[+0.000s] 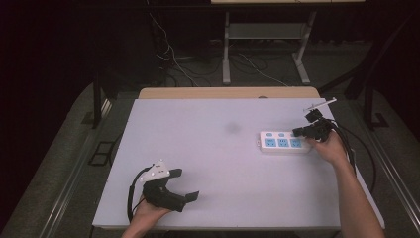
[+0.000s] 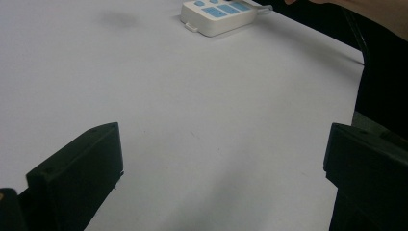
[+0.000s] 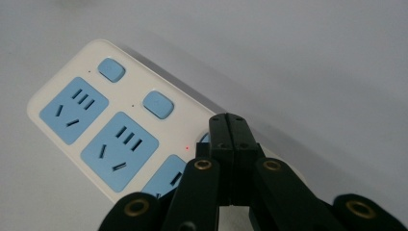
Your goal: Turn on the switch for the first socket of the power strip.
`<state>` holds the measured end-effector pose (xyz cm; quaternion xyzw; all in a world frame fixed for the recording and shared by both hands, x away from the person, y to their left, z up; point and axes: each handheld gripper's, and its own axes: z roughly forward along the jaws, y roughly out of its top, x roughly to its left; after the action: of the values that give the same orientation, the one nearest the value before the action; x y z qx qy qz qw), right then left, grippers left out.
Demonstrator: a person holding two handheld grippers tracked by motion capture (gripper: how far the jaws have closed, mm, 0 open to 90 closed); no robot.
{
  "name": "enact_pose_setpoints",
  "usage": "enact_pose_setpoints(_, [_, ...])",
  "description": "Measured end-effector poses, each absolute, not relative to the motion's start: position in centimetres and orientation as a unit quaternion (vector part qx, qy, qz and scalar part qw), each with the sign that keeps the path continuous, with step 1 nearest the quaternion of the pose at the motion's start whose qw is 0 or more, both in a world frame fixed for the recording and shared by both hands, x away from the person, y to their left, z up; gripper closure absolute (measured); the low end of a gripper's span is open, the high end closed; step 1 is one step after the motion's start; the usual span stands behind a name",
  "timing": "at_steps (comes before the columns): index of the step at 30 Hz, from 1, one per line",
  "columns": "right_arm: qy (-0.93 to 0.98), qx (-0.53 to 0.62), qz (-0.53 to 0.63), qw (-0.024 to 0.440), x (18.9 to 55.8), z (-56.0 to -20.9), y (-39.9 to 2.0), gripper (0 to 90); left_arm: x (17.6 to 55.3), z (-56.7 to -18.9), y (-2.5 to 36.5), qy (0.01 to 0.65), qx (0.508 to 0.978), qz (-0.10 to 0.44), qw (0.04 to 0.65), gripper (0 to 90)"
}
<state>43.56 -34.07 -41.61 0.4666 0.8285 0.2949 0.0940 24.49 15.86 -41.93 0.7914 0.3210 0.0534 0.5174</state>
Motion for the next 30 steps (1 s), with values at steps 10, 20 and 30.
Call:
enact_pose_setpoints(10, [0.814, 0.483, 0.314, 0.073, 43.6, -41.8, -34.7, 90.0, 24.7, -42.0, 16.1, 0.324, 0.789, 0.052, 0.520, 0.0])
enact_pose_setpoints(20, [0.815, 0.476, 0.319, 0.084, 43.0, -40.8, -33.9, 90.0, 24.7, -42.0, 16.2, 0.328, 0.787, 0.051, 0.521, 0.0])
enact_pose_setpoints(30, [0.809, 0.482, 0.325, 0.082, 42.4, -39.8, -33.8, 90.0, 24.7, -42.0, 16.1, 0.327, 0.786, 0.051, 0.521, 0.0])
